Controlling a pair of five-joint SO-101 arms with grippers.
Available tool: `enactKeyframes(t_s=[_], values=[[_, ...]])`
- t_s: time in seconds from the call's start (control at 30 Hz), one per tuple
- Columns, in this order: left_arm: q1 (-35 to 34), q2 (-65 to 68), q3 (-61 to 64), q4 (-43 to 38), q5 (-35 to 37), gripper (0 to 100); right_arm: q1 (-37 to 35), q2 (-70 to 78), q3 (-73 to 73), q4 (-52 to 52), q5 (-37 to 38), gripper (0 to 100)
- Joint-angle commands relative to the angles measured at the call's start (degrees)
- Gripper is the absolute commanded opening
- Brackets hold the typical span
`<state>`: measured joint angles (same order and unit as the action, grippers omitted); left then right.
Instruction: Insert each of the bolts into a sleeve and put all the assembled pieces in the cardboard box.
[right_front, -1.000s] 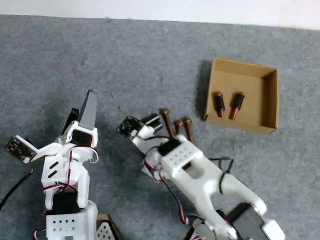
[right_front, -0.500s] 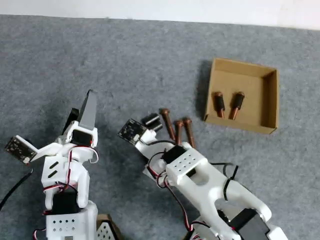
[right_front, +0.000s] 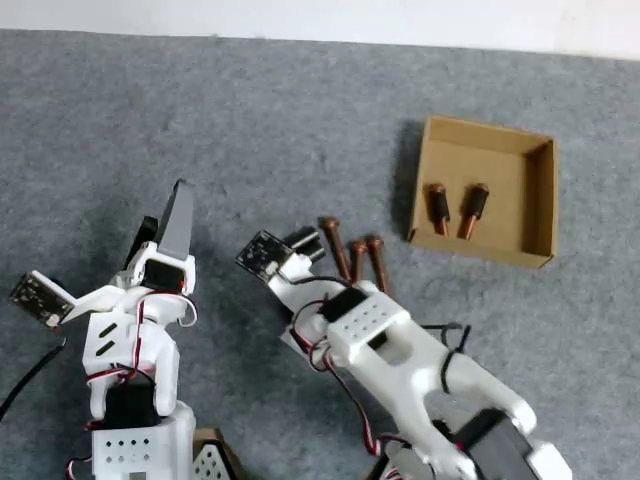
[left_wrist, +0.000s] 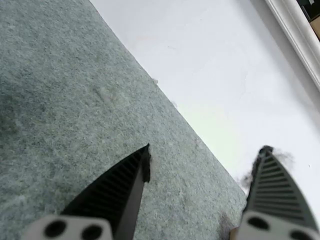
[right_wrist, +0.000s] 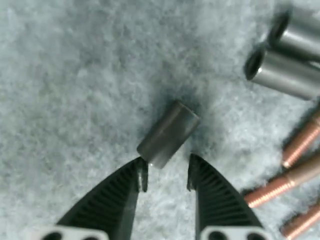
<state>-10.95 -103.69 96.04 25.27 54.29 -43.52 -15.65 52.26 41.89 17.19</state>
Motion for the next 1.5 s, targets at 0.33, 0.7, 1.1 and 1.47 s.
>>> enactKeyframes(t_s=[0.33, 0.7, 1.1, 1.47], values=[[-0.3, -0.8, 1.2, -0.4, 0.4, 31, -0.4, -2.0, -7.1, -1.2, -5.7, 12.5], [-0.3, -0.8, 1.2, -0.4, 0.4, 31, -0.5, -2.9, -7.5, 0.8, -9.9, 12.6], [-0.3, -0.8, 1.2, -0.4, 0.4, 31, -0.5, -2.8, -8.9, 0.8, -10.3, 12.8], [-0.3, -0.8, 1.2, -0.3, 0.4, 31, -0.4, -2.8, -10.3, 1.9, -14.2, 12.8]])
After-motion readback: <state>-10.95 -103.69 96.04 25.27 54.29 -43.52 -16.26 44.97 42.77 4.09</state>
